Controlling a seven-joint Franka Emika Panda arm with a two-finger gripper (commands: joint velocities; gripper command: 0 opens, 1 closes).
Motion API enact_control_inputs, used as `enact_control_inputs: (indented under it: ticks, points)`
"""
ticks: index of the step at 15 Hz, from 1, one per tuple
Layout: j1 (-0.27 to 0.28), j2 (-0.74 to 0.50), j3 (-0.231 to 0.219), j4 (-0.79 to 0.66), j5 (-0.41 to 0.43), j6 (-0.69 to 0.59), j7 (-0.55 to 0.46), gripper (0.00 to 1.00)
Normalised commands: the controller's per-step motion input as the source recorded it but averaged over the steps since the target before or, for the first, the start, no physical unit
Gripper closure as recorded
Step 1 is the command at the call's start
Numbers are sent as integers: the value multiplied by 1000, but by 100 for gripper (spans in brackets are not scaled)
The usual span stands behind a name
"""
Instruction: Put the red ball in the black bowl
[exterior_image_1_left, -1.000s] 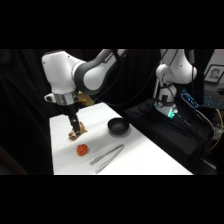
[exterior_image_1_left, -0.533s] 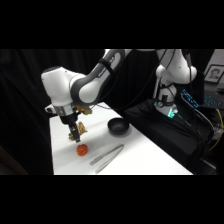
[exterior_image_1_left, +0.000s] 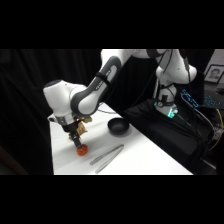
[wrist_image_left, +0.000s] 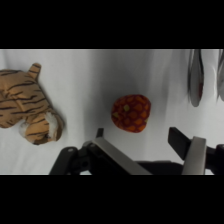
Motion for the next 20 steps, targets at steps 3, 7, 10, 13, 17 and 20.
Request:
enact_control_inputs:
  ticks: [3, 7, 10, 13, 17, 20]
  points:
    - [-74, 206, 79, 260, 88, 49, -126, 0]
    - [-77, 173, 91, 235, 96, 41, -123, 0]
    - [-77, 149, 92, 211, 98, 30, -116, 0]
    - [-72, 124, 89, 184, 94, 30, -107, 0]
    - [-64, 101, 85, 159, 87, 25, -103, 32]
    - [-54, 83, 64, 151, 75, 14, -80, 58]
